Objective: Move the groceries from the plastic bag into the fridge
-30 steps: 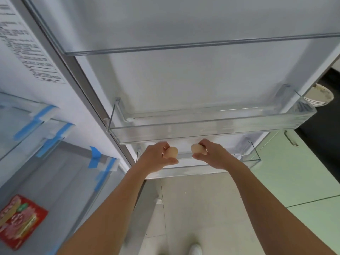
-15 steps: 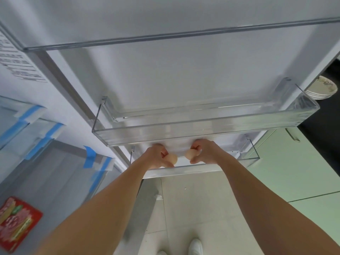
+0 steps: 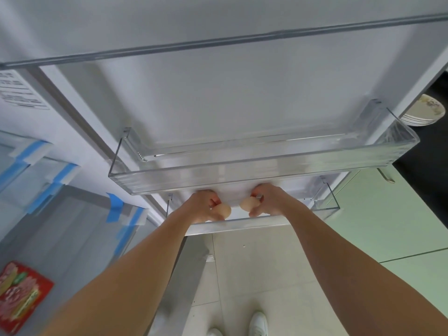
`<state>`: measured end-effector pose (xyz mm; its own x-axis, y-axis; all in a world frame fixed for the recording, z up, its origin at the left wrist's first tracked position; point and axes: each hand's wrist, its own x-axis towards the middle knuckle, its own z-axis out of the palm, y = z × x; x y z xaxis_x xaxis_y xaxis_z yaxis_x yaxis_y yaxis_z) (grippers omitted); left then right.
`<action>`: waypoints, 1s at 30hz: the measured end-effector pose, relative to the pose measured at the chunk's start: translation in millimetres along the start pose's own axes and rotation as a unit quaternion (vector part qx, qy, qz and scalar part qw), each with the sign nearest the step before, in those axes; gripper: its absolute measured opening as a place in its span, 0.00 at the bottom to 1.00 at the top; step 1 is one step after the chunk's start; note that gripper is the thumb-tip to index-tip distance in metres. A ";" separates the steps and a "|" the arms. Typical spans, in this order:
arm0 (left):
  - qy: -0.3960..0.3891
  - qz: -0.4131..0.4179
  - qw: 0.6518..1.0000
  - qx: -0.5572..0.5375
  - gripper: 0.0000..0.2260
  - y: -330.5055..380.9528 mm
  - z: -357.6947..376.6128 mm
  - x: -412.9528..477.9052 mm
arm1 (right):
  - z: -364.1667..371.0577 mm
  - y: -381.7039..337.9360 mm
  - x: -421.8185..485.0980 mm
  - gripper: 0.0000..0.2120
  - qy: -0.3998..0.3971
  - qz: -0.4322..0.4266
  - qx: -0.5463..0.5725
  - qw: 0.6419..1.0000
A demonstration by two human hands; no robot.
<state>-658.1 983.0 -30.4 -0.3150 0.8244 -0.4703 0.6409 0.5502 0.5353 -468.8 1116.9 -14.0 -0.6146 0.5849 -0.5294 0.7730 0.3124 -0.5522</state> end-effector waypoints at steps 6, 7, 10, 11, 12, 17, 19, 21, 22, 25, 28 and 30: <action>0.022 0.008 0.998 0.050 0.21 11.4 -11.5 -20.3 | -11.7 5.0 -16.4 0.28 0.066 0.016 -0.016 0.998; 0.035 0.013 0.998 0.058 0.22 13.7 -13.8 -26.9 | -13.7 6.2 -22.1 0.27 0.077 0.013 -0.019 0.997; 0.101 0.049 0.987 0.116 0.21 22.0 -14.6 -50.0 | -14.7 6.0 -43.7 0.22 0.118 -0.021 -0.060 0.991; 0.128 0.067 0.980 0.140 0.21 25.2 -12.5 -58.6 | -12.6 5.3 -52.4 0.22 0.135 -0.035 -0.078 0.987; 0.155 0.087 0.971 0.159 0.20 28.2 -8.8 -66.6 | -9.4 4.8 -60.6 0.21 0.154 -0.050 -0.097 0.982; 0.288 0.190 0.917 0.201 0.21 37.0 20.3 -103.1 | 24.3 10.8 -93.5 0.22 0.300 -0.137 -0.208 0.921; 0.300 0.210 0.908 0.204 0.23 35.3 32.3 -110.5 | 38.1 16.9 -99.3 0.23 0.339 -0.154 -0.210 0.904; 0.268 0.202 0.914 0.226 0.28 30.7 42.7 -111.6 | 45.5 24.7 -101.7 0.27 0.348 -0.145 -0.232 0.897; 0.247 0.194 0.920 0.237 0.30 27.1 47.1 -111.0 | 47.1 28.5 -102.8 0.29 0.347 -0.131 -0.241 0.897; 0.191 0.184 0.931 0.252 0.34 17.3 58.7 -108.7 | 50.7 38.7 -105.4 0.34 0.330 -0.090 -0.266 0.901; 0.168 0.180 0.932 0.267 0.37 16.3 63.4 -112.0 | 57.0 43.3 -106.6 0.36 0.319 -0.081 -0.284 0.901; 0.168 0.174 0.932 0.270 0.37 17.6 63.4 -115.7 | 58.3 42.8 -108.2 0.36 0.321 -0.078 -0.287 0.899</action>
<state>-566.0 888.9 -11.0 -0.1666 0.9852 -0.0394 0.9753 0.1705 0.1403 -378.4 1023.4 -17.9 -0.6470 0.7547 0.1086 0.7529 0.6549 -0.0655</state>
